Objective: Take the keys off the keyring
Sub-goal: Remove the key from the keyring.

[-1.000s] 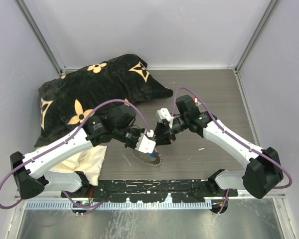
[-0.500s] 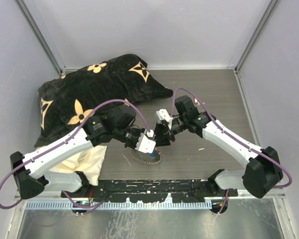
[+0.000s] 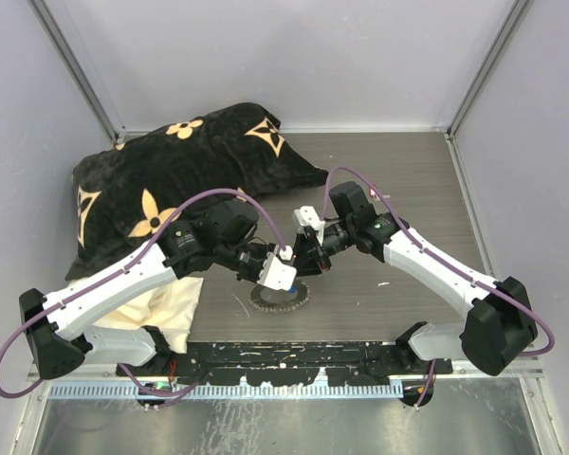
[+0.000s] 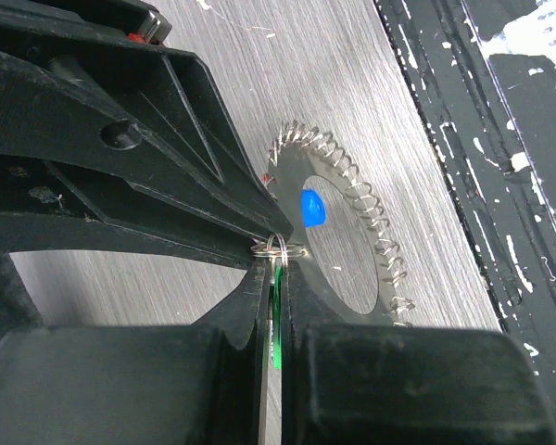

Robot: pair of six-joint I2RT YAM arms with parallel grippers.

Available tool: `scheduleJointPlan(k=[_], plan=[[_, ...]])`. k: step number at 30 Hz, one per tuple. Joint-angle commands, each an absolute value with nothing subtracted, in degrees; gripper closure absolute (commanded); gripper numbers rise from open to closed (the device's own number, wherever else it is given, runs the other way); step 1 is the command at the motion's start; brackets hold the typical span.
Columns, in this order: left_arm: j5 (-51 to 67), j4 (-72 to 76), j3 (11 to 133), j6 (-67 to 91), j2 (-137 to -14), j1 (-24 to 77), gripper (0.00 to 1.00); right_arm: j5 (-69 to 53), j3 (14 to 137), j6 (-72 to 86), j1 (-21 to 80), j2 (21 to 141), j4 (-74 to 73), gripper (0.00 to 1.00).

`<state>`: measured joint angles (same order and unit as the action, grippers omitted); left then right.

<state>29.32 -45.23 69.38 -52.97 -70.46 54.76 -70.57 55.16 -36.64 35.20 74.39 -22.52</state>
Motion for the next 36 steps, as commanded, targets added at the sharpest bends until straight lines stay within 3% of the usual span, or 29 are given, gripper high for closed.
scheduleJointPlan(k=[1,19,36], plan=[[29.7,-43.0,71.7,-52.2,-68.3,54.9,1.0,-71.0,55.2,-35.8,35.4,73.9,-20.9,0.76],[26.2,-45.5,70.7,-52.5,-65.2,56.3,1.0,-73.2,55.2,-34.8,35.5,74.6,-21.2,0.98],[20.9,-48.1,72.9,-44.9,-66.8,59.4,1.0,-75.3,52.8,-28.9,35.5,74.4,-15.1,0.99]])
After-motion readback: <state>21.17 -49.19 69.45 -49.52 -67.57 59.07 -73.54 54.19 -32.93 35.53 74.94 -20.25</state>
